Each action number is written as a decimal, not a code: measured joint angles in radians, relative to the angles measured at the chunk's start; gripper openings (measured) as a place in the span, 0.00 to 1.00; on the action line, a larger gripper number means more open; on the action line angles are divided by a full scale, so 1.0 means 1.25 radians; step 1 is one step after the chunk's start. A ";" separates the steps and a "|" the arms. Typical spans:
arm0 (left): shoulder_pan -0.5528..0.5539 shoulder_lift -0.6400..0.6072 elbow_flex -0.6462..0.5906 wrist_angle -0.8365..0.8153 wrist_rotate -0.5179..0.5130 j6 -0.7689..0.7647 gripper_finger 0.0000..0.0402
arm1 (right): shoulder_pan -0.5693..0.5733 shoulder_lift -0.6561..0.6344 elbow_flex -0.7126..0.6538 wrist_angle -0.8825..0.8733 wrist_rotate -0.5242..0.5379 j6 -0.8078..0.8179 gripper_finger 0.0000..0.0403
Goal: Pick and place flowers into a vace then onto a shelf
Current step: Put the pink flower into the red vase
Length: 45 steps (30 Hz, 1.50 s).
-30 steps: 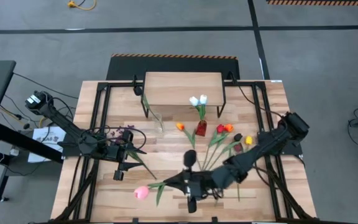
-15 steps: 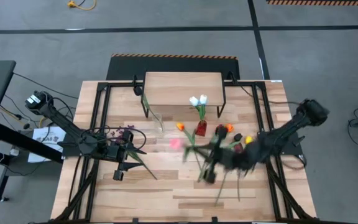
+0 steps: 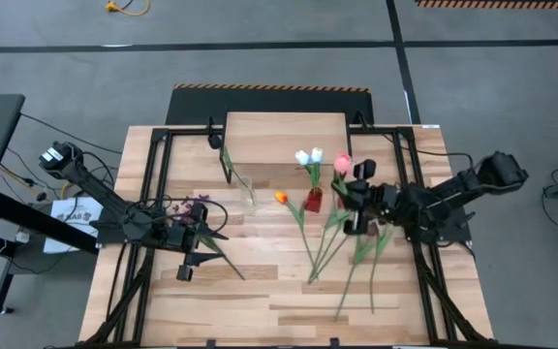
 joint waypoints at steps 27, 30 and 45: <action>0.000 0.000 0.000 -0.003 0.000 -0.004 0.43 | -0.156 0.165 0.101 -0.003 -0.153 0.089 0.00; 0.000 0.000 0.000 -0.002 -0.002 -0.004 0.43 | -0.127 0.164 0.098 -0.003 -0.188 0.110 0.00; 0.021 0.096 0.000 0.114 -0.013 -0.034 0.43 | 0.066 0.339 0.224 -0.003 -0.179 0.098 0.00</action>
